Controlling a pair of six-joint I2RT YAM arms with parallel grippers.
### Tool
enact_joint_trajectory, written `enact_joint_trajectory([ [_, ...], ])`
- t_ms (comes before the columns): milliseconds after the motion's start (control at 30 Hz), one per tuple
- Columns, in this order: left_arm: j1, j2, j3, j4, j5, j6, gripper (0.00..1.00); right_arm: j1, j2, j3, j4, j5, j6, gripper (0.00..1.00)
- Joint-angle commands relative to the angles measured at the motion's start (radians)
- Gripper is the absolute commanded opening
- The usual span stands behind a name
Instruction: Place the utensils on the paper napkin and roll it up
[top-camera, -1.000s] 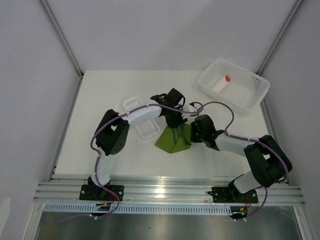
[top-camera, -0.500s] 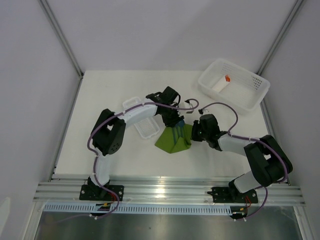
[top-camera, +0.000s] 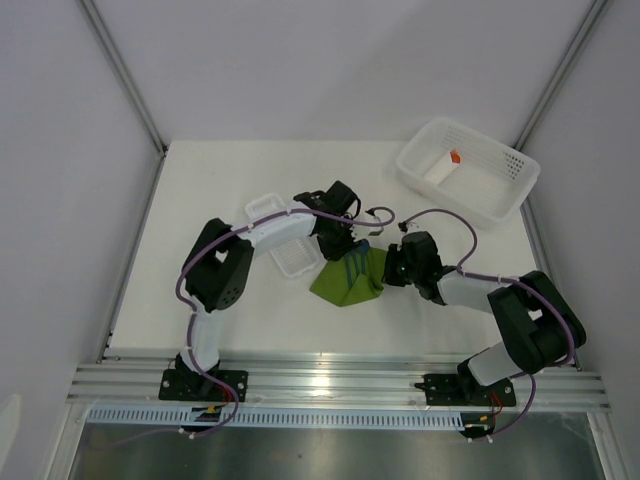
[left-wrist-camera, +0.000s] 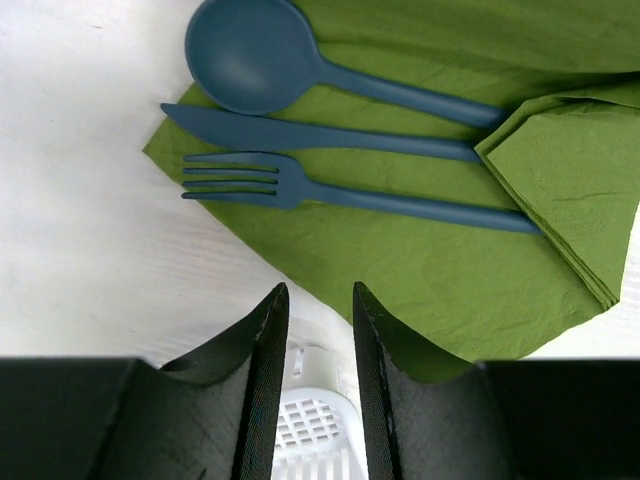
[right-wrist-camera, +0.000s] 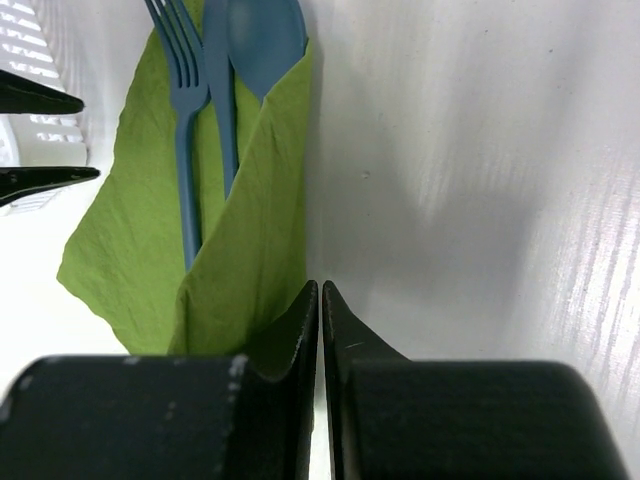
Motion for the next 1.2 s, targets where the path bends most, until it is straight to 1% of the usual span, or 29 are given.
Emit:
enact_joint_trajectory([
  [0, -0.011, 0.016, 0.018, -0.025, -0.005, 0.003, 0.35, -0.005, -0.015, 0.019, 0.042, -0.031, -0.008, 0.06],
  [100, -0.022, 0.010, -0.002, 0.004, 0.029, 0.002, 0.36, -0.005, -0.004, 0.022, 0.055, -0.033, -0.001, 0.06],
  [233, -0.035, 0.039, 0.021, -0.006, 0.044, 0.005, 0.36, -0.006, 0.037, 0.041, 0.058, -0.022, 0.004, 0.06],
  [433, -0.037, 0.067, 0.041, -0.002, 0.067, -0.017, 0.37, -0.008, 0.058, 0.032, 0.098, -0.018, 0.070, 0.06],
  [633, -0.046, 0.087, 0.044, 0.004, 0.095, -0.040, 0.37, -0.009, 0.032, 0.009, 0.074, 0.025, 0.098, 0.06],
  [833, -0.061, 0.070, 0.047, 0.029, 0.150, -0.061, 0.38, -0.029, -0.011, -0.018, 0.055, 0.022, 0.088, 0.06],
  [933, -0.075, 0.071, 0.049, 0.028, 0.142, -0.051, 0.39, -0.037, -0.013, -0.021, 0.054, 0.008, 0.084, 0.06],
  [1100, -0.077, 0.126, 0.087, -0.003, 0.110, -0.051, 0.38, -0.049, 0.005, -0.015, 0.071, -0.039, 0.084, 0.06],
  [1167, -0.075, 0.117, 0.083, 0.018, 0.109, -0.048, 0.39, -0.051, 0.013, -0.015, 0.084, -0.045, 0.079, 0.06],
])
